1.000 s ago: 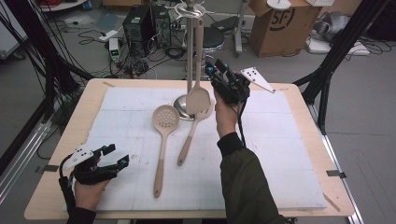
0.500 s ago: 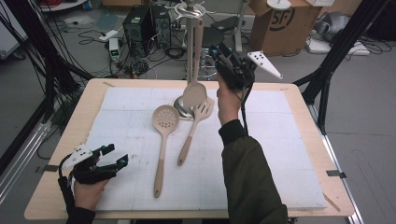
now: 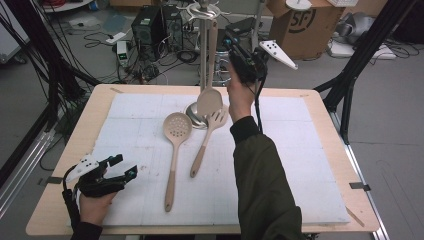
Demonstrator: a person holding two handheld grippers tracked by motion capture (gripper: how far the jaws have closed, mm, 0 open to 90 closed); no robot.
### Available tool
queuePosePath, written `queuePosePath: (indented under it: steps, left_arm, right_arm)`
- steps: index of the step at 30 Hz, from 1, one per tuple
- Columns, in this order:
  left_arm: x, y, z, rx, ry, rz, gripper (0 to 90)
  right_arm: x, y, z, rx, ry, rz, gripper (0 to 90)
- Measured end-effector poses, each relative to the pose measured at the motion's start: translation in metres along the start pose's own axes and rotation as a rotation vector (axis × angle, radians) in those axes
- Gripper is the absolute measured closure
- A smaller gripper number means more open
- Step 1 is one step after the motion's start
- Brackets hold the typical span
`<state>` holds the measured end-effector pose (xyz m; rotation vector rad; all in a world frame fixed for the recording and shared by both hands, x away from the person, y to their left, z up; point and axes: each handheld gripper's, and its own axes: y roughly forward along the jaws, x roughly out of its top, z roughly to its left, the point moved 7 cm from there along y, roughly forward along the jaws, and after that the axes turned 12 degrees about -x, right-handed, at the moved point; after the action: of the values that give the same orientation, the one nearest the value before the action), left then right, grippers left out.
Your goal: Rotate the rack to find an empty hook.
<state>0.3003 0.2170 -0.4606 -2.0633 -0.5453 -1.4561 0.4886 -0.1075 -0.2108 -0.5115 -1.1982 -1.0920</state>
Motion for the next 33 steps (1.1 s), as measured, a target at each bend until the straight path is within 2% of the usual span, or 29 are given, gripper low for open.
queuePosePath:
  steps: [2, 4, 6, 10, 15, 17, 21, 30, 33]
  left_arm:
    - [-0.001, 0.000, 0.000, -0.004, -0.001, 0.003, 23.1]
    - [-0.001, 0.000, -0.001, -0.004, 0.001, 0.004, 23.1]
    - [0.000, 0.000, -0.001, -0.005, 0.002, 0.003, 23.1]
    - [-0.001, 0.000, -0.001, -0.004, 0.004, 0.007, 23.1]
    - [-0.001, -0.002, -0.001, -0.001, 0.008, 0.006, 23.1]
    - [-0.001, -0.004, -0.001, 0.000, 0.006, 0.003, 23.2]
    - [-0.001, -0.004, 0.000, 0.001, 0.006, 0.006, 23.2]
    - [-0.001, -0.004, -0.001, 0.001, 0.012, 0.009, 23.3]
    - [-0.001, -0.003, 0.000, 0.001, 0.015, 0.011, 23.3]
  right_arm:
    - [0.001, 0.005, 0.001, -0.012, -0.007, -0.008, 89.8]
    - [0.003, 0.011, 0.000, -0.022, 0.017, -0.009, 89.8]
    - [0.005, 0.018, -0.001, -0.035, 0.018, -0.011, 89.8]
    - [0.008, 0.031, -0.004, -0.064, -0.008, -0.001, 89.8]
    - [0.008, 0.044, -0.004, -0.070, -0.016, 0.026, 89.8]
    - [0.008, 0.043, -0.002, -0.059, 0.011, 0.024, 89.8]
    - [0.008, 0.041, 0.007, -0.046, -0.016, 0.032, 89.8]
    - [-0.001, 0.040, 0.026, -0.019, -0.018, 0.032, 89.8]
    - [-0.005, 0.040, 0.034, -0.013, -0.033, 0.033, 89.8]
